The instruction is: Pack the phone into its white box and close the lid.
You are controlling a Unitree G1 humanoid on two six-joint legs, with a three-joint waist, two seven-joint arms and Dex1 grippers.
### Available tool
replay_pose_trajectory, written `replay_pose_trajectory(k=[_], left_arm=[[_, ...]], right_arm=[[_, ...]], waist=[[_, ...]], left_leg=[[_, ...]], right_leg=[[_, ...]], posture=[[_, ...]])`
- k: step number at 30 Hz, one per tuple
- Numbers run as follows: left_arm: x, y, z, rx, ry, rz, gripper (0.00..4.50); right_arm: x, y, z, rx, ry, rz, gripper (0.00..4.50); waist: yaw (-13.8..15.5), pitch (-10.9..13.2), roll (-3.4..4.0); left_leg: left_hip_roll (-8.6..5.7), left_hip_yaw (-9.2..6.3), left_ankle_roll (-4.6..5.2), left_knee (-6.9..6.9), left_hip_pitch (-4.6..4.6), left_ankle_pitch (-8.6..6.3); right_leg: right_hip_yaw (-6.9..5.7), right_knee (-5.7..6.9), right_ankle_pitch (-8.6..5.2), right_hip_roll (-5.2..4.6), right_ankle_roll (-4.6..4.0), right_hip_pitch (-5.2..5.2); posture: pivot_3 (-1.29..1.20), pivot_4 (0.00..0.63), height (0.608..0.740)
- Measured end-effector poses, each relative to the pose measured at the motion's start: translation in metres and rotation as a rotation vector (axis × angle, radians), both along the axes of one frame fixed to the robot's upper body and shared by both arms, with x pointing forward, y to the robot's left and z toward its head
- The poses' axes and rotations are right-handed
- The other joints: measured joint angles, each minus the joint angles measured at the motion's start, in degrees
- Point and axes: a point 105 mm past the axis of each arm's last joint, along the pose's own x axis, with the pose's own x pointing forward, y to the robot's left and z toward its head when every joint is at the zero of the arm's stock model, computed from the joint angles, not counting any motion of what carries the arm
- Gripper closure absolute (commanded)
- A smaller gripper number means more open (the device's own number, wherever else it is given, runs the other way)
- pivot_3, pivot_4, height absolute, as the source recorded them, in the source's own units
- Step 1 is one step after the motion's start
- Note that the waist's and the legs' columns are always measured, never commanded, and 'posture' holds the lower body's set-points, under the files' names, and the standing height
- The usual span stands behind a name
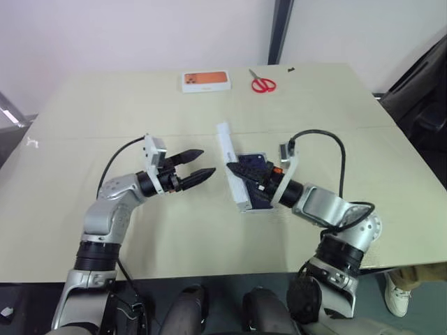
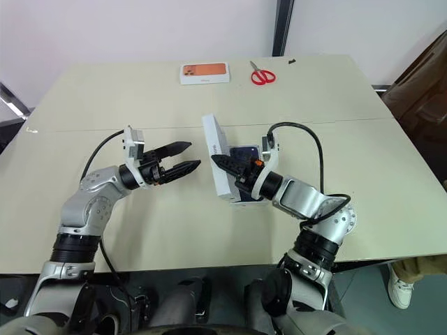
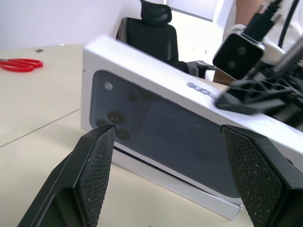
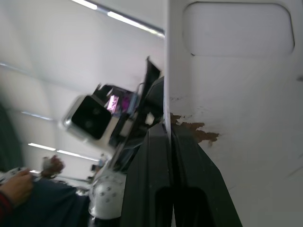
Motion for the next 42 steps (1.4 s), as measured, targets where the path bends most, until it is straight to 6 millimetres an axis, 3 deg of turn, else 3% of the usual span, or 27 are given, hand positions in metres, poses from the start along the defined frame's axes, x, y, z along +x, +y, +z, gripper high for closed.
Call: replay_pose_trajectory(k=[3, 10, 13, 17, 20, 24, 26, 35, 38, 42], left_arm=[[0.0, 0.002, 0.0, 0.004, 0.0, 0.003, 0.76], [-0.001, 0.003, 0.003, -0.002, -0.011, 0.014, 0.76], [-0.002, 0.003, 0.002, -0.002, -0.01, 0.014, 0.76], [-0.005, 0.005, -0.005, 0.001, 0.013, 0.02, 0.76], [-0.006, 0.005, -0.008, 0.009, 0.025, 0.015, 1.63], [-0.008, 0.006, -0.017, 0.018, 0.061, 0.004, 3.69], [-0.009, 0.004, -0.024, 0.014, 0.092, 0.003, 4.46], [-0.004, -0.019, -0.05, 0.034, 0.127, 0.011, 4.46], [0.002, -0.029, -0.047, 0.007, 0.122, 0.012, 4.5], [0.008, -0.045, -0.04, -0.016, 0.101, -0.005, 4.5]], right_arm=[[-0.006, 0.009, 0.004, 0.064, 0.016, 0.026, 4.43], [0.001, 0.016, 0.023, 0.123, 0.06, -0.003, 4.43], [0.004, 0.016, 0.02, 0.084, 0.074, -0.021, 4.43], [0.002, 0.014, -0.002, 0.043, 0.142, -0.022, 4.43], [0.003, 0.015, -0.011, 0.027, 0.177, -0.027, 4.5], [0.006, 0.015, -0.012, 0.033, 0.188, -0.043, 4.5], [0.008, 0.011, -0.012, 0.033, 0.186, -0.058, 4.5], [0.015, -0.007, -0.02, -0.104, 0.085, -0.107, 4.5], [0.017, -0.007, -0.022, -0.114, 0.068, -0.117, 3.53], [0.024, -0.023, -0.025, -0.171, 0.042, -0.172, 1.5]], waist=[[-0.5, 0.0, 0.0], [-1.2, 0.0, 0.0], [-1.2, 0.0, 0.0], [-1.2, 0.0, 0.0], [-1.2, 0.0, 0.0], [-1.1, 0.0, 0.0], [-1.0, 0.0, 0.0], [-0.9, 0.0, -0.02], [-0.6, 0.0, -0.02], [0.0, 0.0, -0.02]], left_leg=[[0.0, 0.0, 0.01, -0.01, 0.0, 0.0], [0.0, -0.02, 0.01, -0.05, 0.0, 0.01], [0.0, -0.02, 0.02, -0.06, 0.0, 0.01], [0.0, -0.02, 0.03, -0.07, 0.01, 0.01], [0.01, -0.02, 0.04, -0.08, 0.01, 0.02], [0.0, -0.01, 0.05, -0.09, 0.01, 0.02], [0.0, -0.01, 0.06, -0.08, 0.01, 0.02], [0.01, -0.01, 0.08, -0.08, 0.05, 0.01], [0.0, -0.01, 0.1, -0.03, 0.04, 0.01], [0.0, 0.01, 0.17, 0.1, 0.02, -0.04]], right_leg=[[0.0, 0.0, 0.0, 0.0, 0.0, 0.01], [-0.03, -0.05, 0.0, 0.01, 0.01, 0.03], [-0.03, -0.05, 0.0, 0.01, 0.01, 0.03], [-0.03, -0.09, -0.01, 0.01, 0.01, 0.05], [-0.03, -0.09, 0.0, 0.01, 0.01, 0.05], [-0.03, -0.12, 0.0, 0.01, 0.01, 0.07], [-0.03, -0.14, 0.0, 0.0, 0.01, 0.08], [-0.06, -0.17, 0.0, 0.01, 0.01, 0.16], [-0.08, -0.18, 0.0, 0.0, 0.02, 0.2], [-0.07, -0.18, 0.0, 0.0, 0.02, 0.22]], posture=[[0.0, 0.15, 0.74], [0.0, 0.15, 0.74], [0.0, 0.15, 0.74], [0.0, 0.15, 0.74], [0.0, 0.15, 0.74], [0.0, 0.15, 0.74], [0.0, 0.15, 0.74], [0.0, 0.15, 0.74], [0.0, 0.15, 0.74], [0.0, 0.15, 0.74]])
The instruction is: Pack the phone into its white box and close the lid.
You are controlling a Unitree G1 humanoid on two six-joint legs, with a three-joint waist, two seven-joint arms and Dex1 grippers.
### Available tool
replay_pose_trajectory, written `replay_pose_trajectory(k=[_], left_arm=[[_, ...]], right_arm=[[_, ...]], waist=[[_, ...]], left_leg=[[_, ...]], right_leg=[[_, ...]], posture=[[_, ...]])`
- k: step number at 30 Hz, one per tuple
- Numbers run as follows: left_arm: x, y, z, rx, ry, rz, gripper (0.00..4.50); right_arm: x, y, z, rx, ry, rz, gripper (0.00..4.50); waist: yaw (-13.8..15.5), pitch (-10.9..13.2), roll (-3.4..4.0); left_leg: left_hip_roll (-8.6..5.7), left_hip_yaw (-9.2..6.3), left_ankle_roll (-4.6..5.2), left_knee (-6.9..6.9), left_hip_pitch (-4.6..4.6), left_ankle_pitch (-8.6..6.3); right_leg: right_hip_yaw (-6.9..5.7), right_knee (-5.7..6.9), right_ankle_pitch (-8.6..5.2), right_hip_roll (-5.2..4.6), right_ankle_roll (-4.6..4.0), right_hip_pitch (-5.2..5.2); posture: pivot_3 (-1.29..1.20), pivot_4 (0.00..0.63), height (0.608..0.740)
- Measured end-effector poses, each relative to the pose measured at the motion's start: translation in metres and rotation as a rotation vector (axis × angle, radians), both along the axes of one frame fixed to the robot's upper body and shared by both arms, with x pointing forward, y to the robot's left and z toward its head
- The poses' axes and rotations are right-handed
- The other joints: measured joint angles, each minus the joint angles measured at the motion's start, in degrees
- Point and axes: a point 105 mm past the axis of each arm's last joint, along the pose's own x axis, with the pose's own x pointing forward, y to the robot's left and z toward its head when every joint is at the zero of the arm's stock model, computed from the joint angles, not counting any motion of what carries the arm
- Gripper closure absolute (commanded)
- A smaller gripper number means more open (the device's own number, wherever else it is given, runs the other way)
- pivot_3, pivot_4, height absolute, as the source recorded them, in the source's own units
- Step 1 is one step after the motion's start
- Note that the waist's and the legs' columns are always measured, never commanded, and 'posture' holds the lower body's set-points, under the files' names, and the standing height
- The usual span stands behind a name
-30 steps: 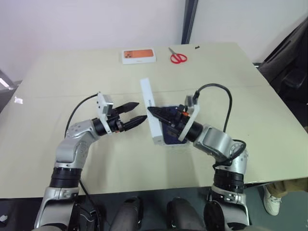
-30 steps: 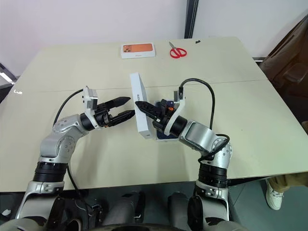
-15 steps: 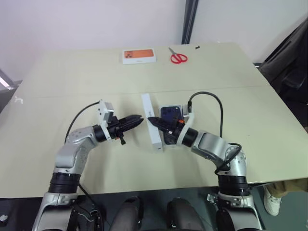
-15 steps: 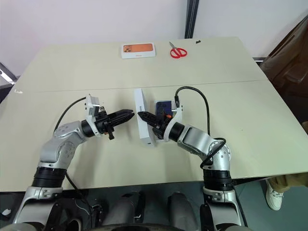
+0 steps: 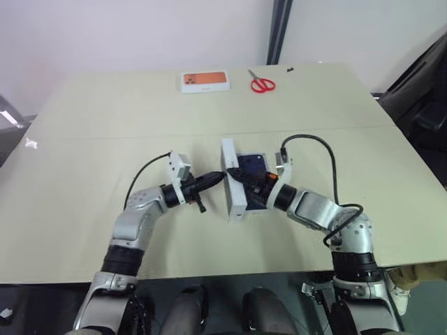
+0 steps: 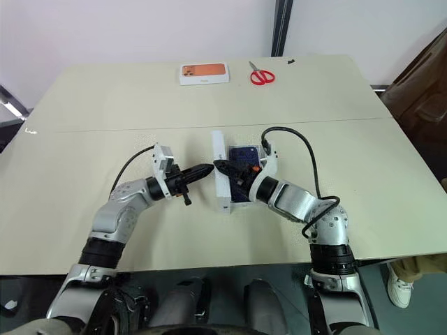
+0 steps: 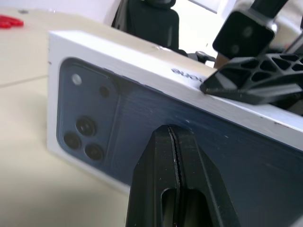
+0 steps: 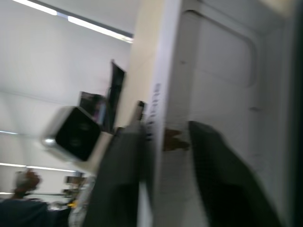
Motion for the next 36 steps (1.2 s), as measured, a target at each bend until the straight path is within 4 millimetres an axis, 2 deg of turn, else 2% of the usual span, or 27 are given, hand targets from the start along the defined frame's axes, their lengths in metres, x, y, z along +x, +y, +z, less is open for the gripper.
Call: replay_pose_trajectory(k=[2, 3, 6, 9, 11, 15, 17, 18, 19, 21, 25, 26, 30, 36], left_arm=[[0.002, -0.011, 0.002, -0.013, -0.003, -0.017, 4.5], [0.003, -0.014, 0.002, -0.013, -0.006, -0.022, 4.5], [0.01, -0.027, 0.002, -0.032, -0.001, -0.027, 4.5], [0.012, -0.044, 0.003, -0.034, -0.006, -0.062, 4.5], [0.014, -0.055, 0.004, -0.027, -0.011, -0.086, 4.5], [0.018, -0.056, 0.005, -0.015, -0.021, -0.089, 4.5], [0.02, -0.049, 0.003, 0.004, -0.025, -0.078, 4.5], [0.021, -0.043, 0.003, 0.018, -0.024, -0.072, 4.5], [0.02, -0.037, 0.002, 0.038, -0.026, -0.07, 4.5], [0.015, -0.023, -0.003, 0.076, -0.02, -0.065, 4.5], [0.003, 0.004, -0.012, 0.152, 0.025, -0.067, 4.5], [0.002, 0.009, -0.012, 0.166, 0.032, -0.061, 4.5], [0.002, 0.027, -0.018, 0.243, 0.036, -0.025, 4.5], [-0.007, 0.003, -0.043, 0.271, 0.066, -0.075, 4.5]], right_arm=[[-0.002, -0.01, -0.002, -0.094, -0.054, 0.028, 0.42], [-0.004, -0.016, -0.002, -0.187, -0.109, 0.055, 0.05], [0.004, -0.046, 0.012, -0.462, -0.311, 0.101, 0.05], [0.024, -0.08, 0.034, -0.62, -0.449, 0.047, 0.05], [0.032, -0.096, 0.041, -0.711, -0.524, 0.02, 0.05], [0.034, -0.106, 0.032, -0.845, -0.614, 0.033, 0.05], [0.03, -0.106, 0.023, -0.886, -0.64, 0.06, 0.05], [0.029, -0.105, 0.018, -0.903, -0.644, 0.072, 0.56], [0.028, -0.104, 0.014, -0.907, -0.643, 0.08, 0.86], [0.025, -0.101, 0.006, -0.912, -0.642, 0.094, 1.83], [0.024, -0.099, -0.001, -1.008, -0.71, 0.109, 4.07], [0.025, -0.098, -0.001, -1.012, -0.722, 0.106, 4.41], [0.025, -0.089, -0.004, -0.997, -0.735, 0.115, 4.41], [0.024, -0.085, -0.011, -1.05, -0.755, 0.167, 4.41]], waist=[[0.4, 0.0, 0.01], [0.5, 0.0, 0.02], [0.7, 0.0, 0.02], [0.7, 0.1, -0.01], [0.7, 0.1, -0.04], [0.4, 0.1, -0.04], [0.4, 0.1, -0.04], [0.5, 0.1, -0.04], [0.4, 0.1, -0.04], [0.5, 0.1, -0.03], [0.7, 0.1, -0.02], [0.7, 0.1, -0.02], [0.9, 0.1, -0.01], [0.8, 0.1, -0.02]], left_leg=[[0.0, 0.03, 0.04, 0.08, -0.03, -0.03], [0.0, 0.03, 0.08, 0.15, -0.04, -0.05], [-0.02, 0.04, 0.16, 0.27, -0.04, -0.09], [-0.01, 0.04, 0.17, 0.27, -0.04, -0.1], [0.0, 0.04, 0.19, 0.26, -0.05, -0.11], [0.03, 0.06, 0.19, 0.24, -0.05, -0.11], [0.03, 0.06, 0.18, 0.26, -0.05, -0.11], [0.03, 0.06, 0.18, 0.27, -0.05, -0.11], [0.03, 0.06, 0.18, 0.27, -0.04, -0.11], [0.03, 0.05, 0.17, 0.26, -0.05, -0.1], [0.02, 0.03, 0.15, 0.28, -0.05, -0.1], [0.01, 0.03, 0.15, 0.28, -0.04, -0.1], [-0.02, 0.01, 0.15, 0.27, -0.04, -0.1], [-0.03, 0.01, 0.15, 0.27, -0.04, -0.1]], right_leg=[[-0.01, 0.0, 0.0, 0.0, 0.01, 0.02], [-0.01, 0.0, 0.0, 0.01, 0.01, 0.03], [-0.04, -0.06, 0.02, 0.04, 0.08, 0.12], [-0.05, -0.09, 0.02, 0.04, 0.1, 0.15], [-0.04, -0.11, 0.01, 0.04, 0.1, 0.14], [0.01, -0.08, 0.01, 0.05, 0.1, 0.08], [0.02, -0.07, 0.01, 0.05, 0.1, 0.09], [0.03, -0.07, 0.02, 0.04, 0.1, 0.09], [0.04, -0.07, 0.02, 0.04, 0.1, 0.09], [0.06, -0.07, 0.02, 0.04, 0.1, 0.06], [0.07, -0.07, 0.02, 0.02, 0.09, 0.07], [0.07, -0.07, 0.02, 0.01, 0.09, 0.08], [0.04, -0.08, 0.02, -0.03, 0.09, 0.08], [0.03, -0.1, 0.02, -0.04, 0.09, 0.09]], posture=[[0.0, 0.15, 0.74], [0.0, 0.15, 0.74], [0.0, 0.15, 0.74], [0.0, 0.15, 0.74], [0.0, 0.15, 0.74], [0.0, 0.15, 0.74], [0.0, 0.15, 0.74], [0.0, 0.15, 0.74], [0.0, 0.15, 0.74], [0.0, 0.15, 0.74], [0.0, 0.15, 0.74], [0.0, 0.15, 0.74], [0.0, 0.15, 0.74], [0.0, 0.15, 0.74]])
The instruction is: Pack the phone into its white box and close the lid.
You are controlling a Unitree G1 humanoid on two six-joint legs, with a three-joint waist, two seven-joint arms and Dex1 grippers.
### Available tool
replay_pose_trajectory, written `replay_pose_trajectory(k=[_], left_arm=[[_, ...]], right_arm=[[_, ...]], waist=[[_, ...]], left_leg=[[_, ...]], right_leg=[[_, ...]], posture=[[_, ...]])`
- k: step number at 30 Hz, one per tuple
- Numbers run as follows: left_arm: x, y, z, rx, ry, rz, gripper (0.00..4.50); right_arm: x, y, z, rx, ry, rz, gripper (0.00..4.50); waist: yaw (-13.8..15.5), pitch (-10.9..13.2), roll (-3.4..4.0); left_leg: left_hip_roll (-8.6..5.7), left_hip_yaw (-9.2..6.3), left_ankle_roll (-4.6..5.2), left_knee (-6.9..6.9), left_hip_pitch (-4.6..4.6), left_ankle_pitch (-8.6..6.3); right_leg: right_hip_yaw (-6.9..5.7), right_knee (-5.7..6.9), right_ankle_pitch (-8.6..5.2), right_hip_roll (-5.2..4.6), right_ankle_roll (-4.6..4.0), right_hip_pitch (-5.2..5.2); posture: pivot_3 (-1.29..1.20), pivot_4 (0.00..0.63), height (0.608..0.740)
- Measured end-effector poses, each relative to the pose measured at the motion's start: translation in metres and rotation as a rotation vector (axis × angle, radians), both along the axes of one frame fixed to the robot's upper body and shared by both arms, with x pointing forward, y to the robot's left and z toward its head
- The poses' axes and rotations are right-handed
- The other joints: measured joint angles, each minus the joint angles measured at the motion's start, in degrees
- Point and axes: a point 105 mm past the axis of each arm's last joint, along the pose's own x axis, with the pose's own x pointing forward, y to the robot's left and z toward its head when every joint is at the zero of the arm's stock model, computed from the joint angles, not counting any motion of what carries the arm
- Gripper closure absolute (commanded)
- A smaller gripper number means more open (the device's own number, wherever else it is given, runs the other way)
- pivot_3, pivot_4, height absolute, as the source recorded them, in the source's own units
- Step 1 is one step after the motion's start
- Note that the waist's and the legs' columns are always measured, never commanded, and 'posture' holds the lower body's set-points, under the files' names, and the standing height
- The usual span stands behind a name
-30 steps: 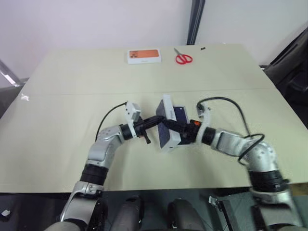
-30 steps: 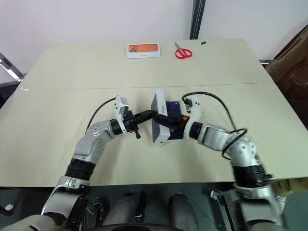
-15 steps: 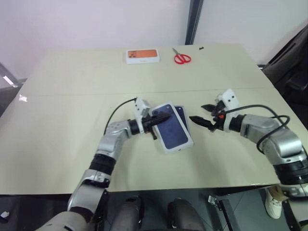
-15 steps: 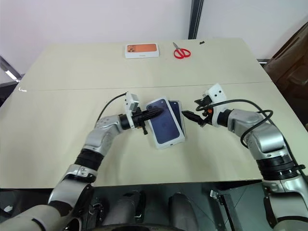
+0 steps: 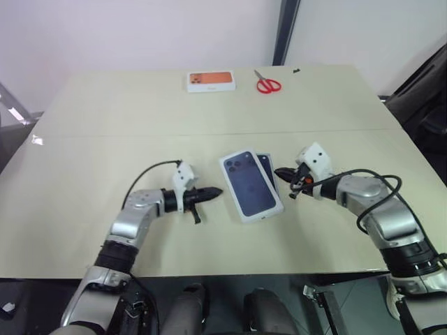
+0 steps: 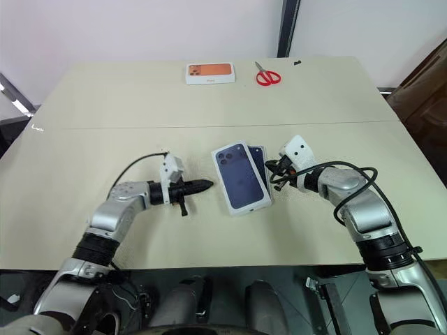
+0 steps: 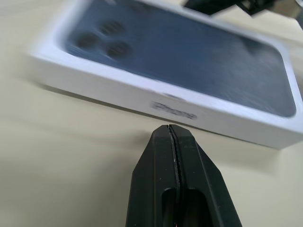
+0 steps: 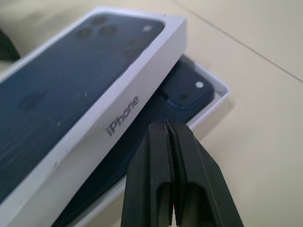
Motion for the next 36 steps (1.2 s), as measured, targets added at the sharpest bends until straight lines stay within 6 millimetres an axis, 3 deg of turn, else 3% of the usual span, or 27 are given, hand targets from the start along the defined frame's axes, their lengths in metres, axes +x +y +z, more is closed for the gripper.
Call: replay_pose_trajectory(k=[5, 20, 36], left_arm=[[0.01, -0.013, 0.008, -0.027, -0.018, 0.014, 4.5], [0.024, -0.031, 0.021, -0.073, -0.04, 0.027, 4.5], [0.026, -0.026, 0.022, -0.076, -0.041, 0.054, 4.5]], right_arm=[[0.0, 0.005, -0.003, -0.006, 0.0, 0.011, 4.41], [0.001, -0.01, -0.006, -0.049, -0.011, -0.053, 4.41], [-0.004, -0.009, -0.01, -0.039, 0.004, -0.054, 4.41]], waist=[[-0.1, 0.0, 0.0], [-0.1, 0.0, 0.0], [-0.1, 0.0, 0.0]], left_leg=[[0.0, 0.01, 0.0, 0.01, 0.0, 0.0], [0.0, 0.01, -0.01, 0.02, 0.0, 0.01], [0.0, 0.01, -0.01, 0.03, 0.0, 0.01]], right_leg=[[0.0, 0.02, 0.0, 0.01, 0.0, 0.0], [-0.02, 0.04, 0.0, 0.02, 0.01, 0.0], [0.0, 0.04, 0.0, 0.02, 0.01, 0.0]], posture=[[0.0, 0.15, 0.74], [0.0, 0.15, 0.74], [0.0, 0.15, 0.74]])
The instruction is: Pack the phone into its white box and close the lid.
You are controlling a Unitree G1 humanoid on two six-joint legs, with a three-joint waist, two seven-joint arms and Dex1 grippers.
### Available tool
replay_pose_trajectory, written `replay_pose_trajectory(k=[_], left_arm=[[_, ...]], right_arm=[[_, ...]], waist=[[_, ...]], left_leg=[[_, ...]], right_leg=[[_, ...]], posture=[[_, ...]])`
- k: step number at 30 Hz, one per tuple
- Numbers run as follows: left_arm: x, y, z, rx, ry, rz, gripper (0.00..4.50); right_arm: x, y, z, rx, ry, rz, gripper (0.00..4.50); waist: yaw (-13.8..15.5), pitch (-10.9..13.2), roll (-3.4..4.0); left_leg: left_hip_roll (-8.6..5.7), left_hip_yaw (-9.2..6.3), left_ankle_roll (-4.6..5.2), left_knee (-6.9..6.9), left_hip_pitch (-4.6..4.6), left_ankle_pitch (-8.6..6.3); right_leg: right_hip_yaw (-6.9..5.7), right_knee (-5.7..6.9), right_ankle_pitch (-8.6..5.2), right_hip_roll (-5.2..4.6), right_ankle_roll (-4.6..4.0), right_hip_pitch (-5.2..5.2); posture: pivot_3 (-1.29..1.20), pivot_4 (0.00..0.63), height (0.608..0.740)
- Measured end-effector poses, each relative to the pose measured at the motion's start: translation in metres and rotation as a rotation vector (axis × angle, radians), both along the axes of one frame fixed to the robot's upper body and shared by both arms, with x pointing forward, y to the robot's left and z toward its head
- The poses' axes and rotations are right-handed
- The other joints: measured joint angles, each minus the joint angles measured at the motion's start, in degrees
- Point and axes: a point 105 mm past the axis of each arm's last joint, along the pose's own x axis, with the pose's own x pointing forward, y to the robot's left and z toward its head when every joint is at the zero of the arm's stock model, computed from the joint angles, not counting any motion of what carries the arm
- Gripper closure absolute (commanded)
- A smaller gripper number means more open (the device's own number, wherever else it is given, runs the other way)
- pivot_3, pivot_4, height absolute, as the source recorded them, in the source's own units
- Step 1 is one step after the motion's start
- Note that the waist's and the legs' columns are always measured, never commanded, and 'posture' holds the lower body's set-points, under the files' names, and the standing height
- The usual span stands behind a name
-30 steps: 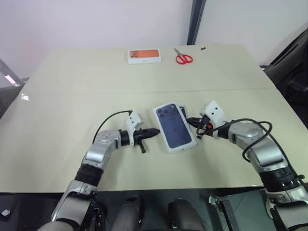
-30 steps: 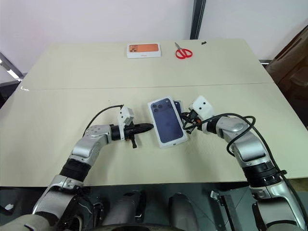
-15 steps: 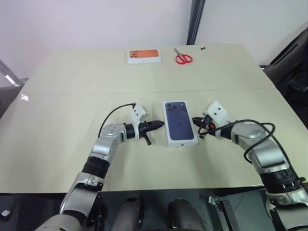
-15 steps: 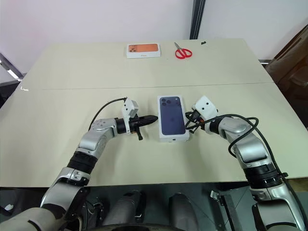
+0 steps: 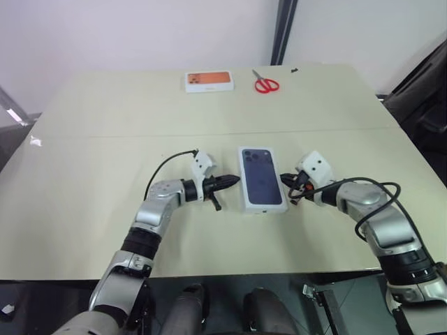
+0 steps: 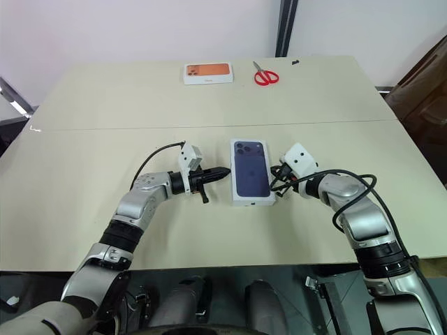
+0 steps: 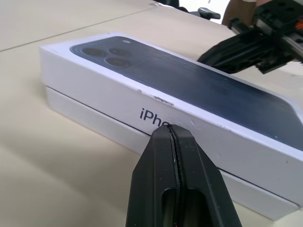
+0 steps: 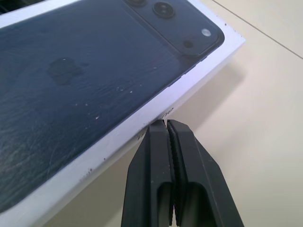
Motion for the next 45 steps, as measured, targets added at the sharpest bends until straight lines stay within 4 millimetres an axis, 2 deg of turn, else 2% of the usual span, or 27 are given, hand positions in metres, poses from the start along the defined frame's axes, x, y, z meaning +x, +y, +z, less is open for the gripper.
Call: replay_pose_trajectory(k=[15, 18, 21, 24, 27, 29, 31, 34, 36, 41, 45], left_arm=[[0.002, 0.01, -0.005, -0.003, 0.027, 0.041, 4.5], [0.012, 0.016, 0.012, -0.067, 0.006, 0.085, 4.5], [0.026, 0.017, 0.036, -0.162, -0.011, 0.132, 4.5], [0.035, 0.003, 0.065, -0.25, -0.037, 0.118, 4.5], [0.036, -0.012, 0.078, -0.285, -0.041, 0.081, 4.5], [0.036, -0.019, 0.075, -0.291, -0.021, 0.069, 4.5], [0.035, -0.027, 0.063, -0.267, 0.024, 0.054, 4.5], [0.032, -0.035, 0.027, -0.118, 0.093, 0.044, 4.5], [0.03, -0.032, 0.004, -0.041, 0.131, 0.061, 4.5], [0.027, -0.024, 0.0, 0.043, 0.068, 0.045, 4.5], [0.023, -0.019, -0.004, 0.042, 0.08, 0.038, 4.5]], right_arm=[[-0.001, -0.004, -0.002, -0.043, -0.004, -0.001, 4.41], [0.013, -0.015, 0.018, -0.035, -0.08, -0.056, 4.41], [0.023, -0.018, 0.037, -0.018, -0.143, -0.072, 4.41], [0.028, -0.004, 0.048, 0.038, -0.177, -0.047, 4.41], [0.027, 0.009, 0.047, 0.084, -0.166, -0.003, 4.41], [0.024, 0.016, 0.046, 0.089, -0.153, 0.03, 4.41], [0.016, 0.023, 0.036, 0.064, -0.124, 0.071, 4.41], [-0.001, 0.035, 0.001, 0.018, -0.025, 0.131, 4.41], [-0.004, 0.036, -0.001, -0.029, -0.034, 0.15, 4.41], [-0.006, 0.032, -0.004, -0.061, -0.037, 0.142, 4.41], [-0.002, 0.019, -0.003, -0.068, -0.03, 0.097, 4.41]], waist=[[0.0, 0.0, 0.0], [0.0, 0.0, 0.0], [0.1, 0.0, -0.01], [0.1, 0.0, -0.01], [-0.1, 0.0, -0.02], [-0.1, 0.0, -0.01], [-0.1, 0.0, -0.02], [-0.1, 0.0, -0.01], [-0.3, 0.0, 0.0], [-0.1, -0.2, -0.06], [0.1, -0.1, -0.06]], left_leg=[[0.0, 0.0, -0.01, 0.01, 0.0, 0.01], [0.0, 0.0, -0.02, 0.02, 0.0, 0.01], [-0.01, 0.0, -0.02, 0.05, 0.0, 0.01], [-0.02, 0.0, -0.03, 0.04, -0.01, 0.02], [-0.02, 0.02, -0.05, 0.04, -0.01, 0.03], [-0.01, 0.02, -0.1, 0.02, 0.0, 0.06], [0.0, 0.01, -0.29, 0.02, 0.01, 0.17], [-0.03, 0.02, -0.29, 0.04, 0.0, 0.17], [-0.03, 0.03, -0.24, 0.04, 0.03, 0.15], [0.0, -0.05, -0.05, -0.02, 0.46, 0.02], [0.0, -0.09, -0.01, -0.07, 0.82, -0.01]], right_leg=[[0.0, 0.02, 0.0, 0.0, 0.0, -0.01], [-0.01, 0.05, 0.0, 0.0, 0.0, -0.02], [-0.03, 0.04, 0.0, -0.01, 0.01, 0.01], [-0.04, 0.04, 0.0, 0.0, 0.01, 0.01], [-0.03, 0.05, 0.0, 0.0, 0.01, 0.0], [-0.03, 0.06, 0.0, 0.01, 0.01, -0.03], [-0.03, 0.07, 0.0, 0.02, 0.01, -0.01], [-0.01, 0.09, 0.0, 0.02, 0.01, -0.01], [0.03, 0.13, 0.0, 0.04, 0.01, -0.02], [-0.02, 0.0, 0.0, 0.05, 0.01, 0.47], [-0.07, -0.16, -0.01, 0.03, 0.01, 0.87]], posture=[[0.0, 0.15, 0.74], [0.0, 0.15, 0.74], [0.0, 0.15, 0.74], [0.0, 0.15, 0.74], [0.0, 0.15, 0.74], [0.0, 0.15, 0.74], [0.0, 0.15, 0.74], [0.0, 0.15, 0.74], [0.0, 0.15, 0.74], [0.0, 0.15, 0.74], [0.0, 0.15, 0.74]])
